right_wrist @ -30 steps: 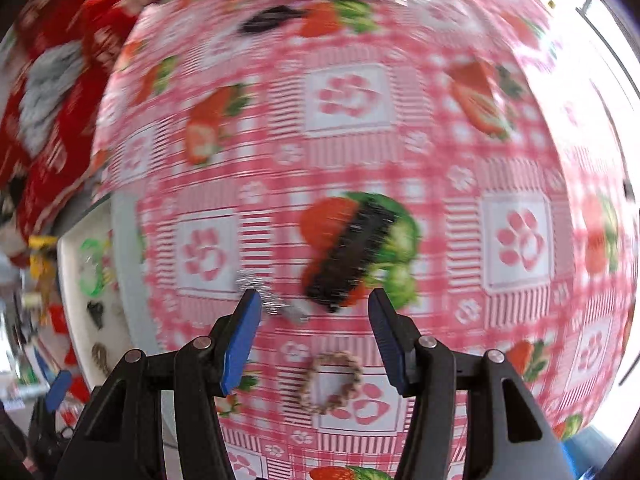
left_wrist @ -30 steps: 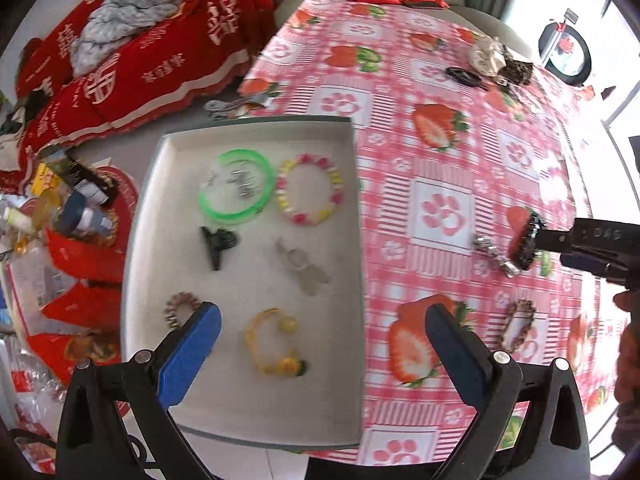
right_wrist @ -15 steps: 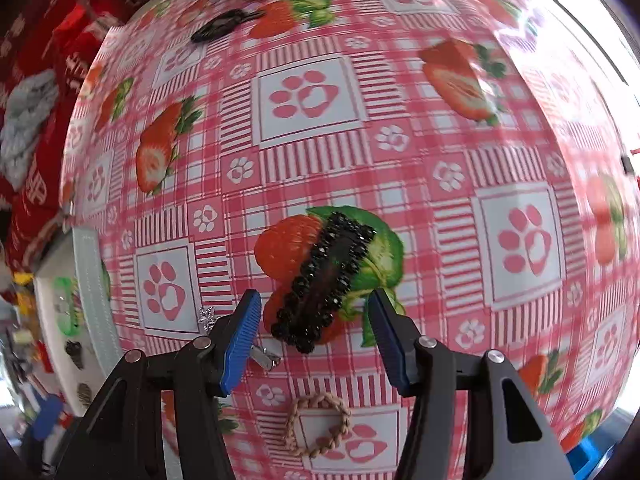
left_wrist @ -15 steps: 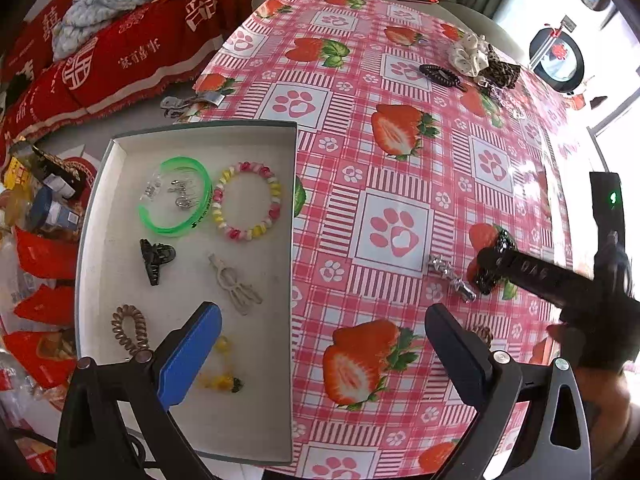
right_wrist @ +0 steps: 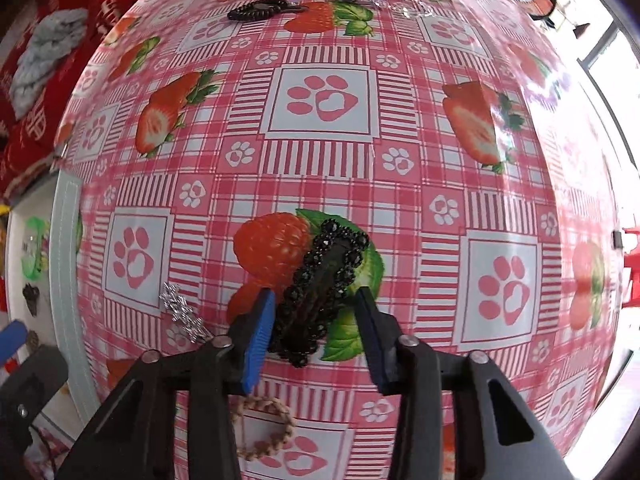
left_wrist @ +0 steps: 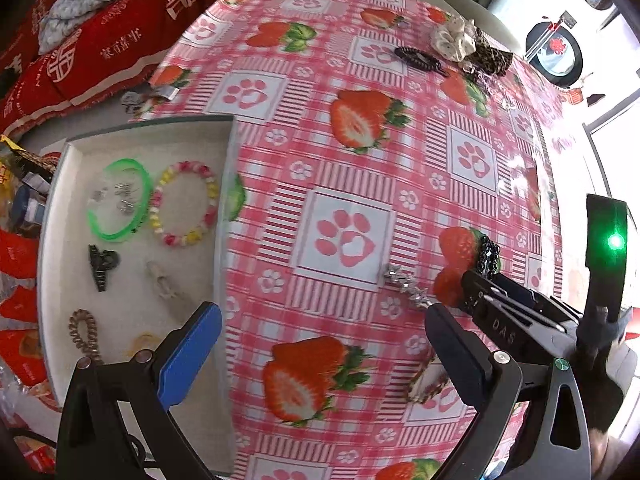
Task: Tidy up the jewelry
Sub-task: 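Grasp the silver star hair clip with the left tool while the right tool grasps the black rhinestone clip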
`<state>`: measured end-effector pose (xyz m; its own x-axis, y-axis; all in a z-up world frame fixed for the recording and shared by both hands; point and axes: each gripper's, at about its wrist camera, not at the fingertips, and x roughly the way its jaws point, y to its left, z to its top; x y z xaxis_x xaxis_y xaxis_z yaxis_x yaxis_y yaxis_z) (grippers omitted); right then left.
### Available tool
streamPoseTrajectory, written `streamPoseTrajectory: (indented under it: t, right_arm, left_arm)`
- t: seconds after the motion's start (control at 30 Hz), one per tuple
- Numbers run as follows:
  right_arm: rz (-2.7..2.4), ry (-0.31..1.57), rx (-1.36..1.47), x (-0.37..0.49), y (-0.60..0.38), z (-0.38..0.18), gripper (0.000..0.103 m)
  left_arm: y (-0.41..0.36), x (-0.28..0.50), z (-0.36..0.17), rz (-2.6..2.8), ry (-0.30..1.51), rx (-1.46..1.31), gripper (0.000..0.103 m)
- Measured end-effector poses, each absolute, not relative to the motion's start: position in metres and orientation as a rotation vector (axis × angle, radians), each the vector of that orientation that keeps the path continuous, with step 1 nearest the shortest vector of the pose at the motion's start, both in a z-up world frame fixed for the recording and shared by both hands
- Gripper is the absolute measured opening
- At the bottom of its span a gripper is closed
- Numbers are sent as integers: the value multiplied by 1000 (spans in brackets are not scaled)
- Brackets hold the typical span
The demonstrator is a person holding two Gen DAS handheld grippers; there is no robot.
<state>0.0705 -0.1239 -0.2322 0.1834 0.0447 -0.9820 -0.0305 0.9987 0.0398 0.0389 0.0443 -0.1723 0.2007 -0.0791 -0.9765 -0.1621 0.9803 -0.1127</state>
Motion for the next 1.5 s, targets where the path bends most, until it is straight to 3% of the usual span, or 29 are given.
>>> streamPoseTrajectory:
  t: [0.3,0.37,0.47,0.5,0.63,0.67,0.73,0.8,0.83,0.9,0.93,1.5]
  right_arm:
    - [77,1381,-6,59,-157,-230,38]
    - [80,1382,-3,57,-165,-230,38]
    - [84,1384,7,55,-169,-229,38]
    - [84,1385,14,55,-172,-229,38]
    - [86,1384,24,52,-178,-228,37]
    - [87,1384,24,52,-179,-228,37]
    - [89,1384,22,52,-180,-228,37]
    - [88,1383,22,51,-176,-228,37]
    - [89,1383,23,51,-176,-228,37]
    - [92,1383,21,50,-178,-227,37]
    - [92,1383,21,50,-177,-227,37]
    - [109,1377,57,48,-181,-215,37]
  left_arm:
    - [24,50,-197,44,1425,-275,103]
    - [17,53,-206,38,1450,-278,96]
    - [10,57,-216,36,1475,-290,96]
    - [7,59,-219,33,1479,-292,90]
    - [-6,66,-230,20,1498,-285,82]
    - [-10,67,-231,19,1500,-281,73]
    - [-17,69,-232,17,1498,-251,71]
    - [-24,71,-232,6,1494,-234,55]
    - [-28,71,-232,4,1493,-216,55]
    - [-33,72,-232,-3,1488,-202,34]
    - [-39,72,-232,-9,1487,-190,31]
    - [-40,48,-190,-123,1377,-135,30]
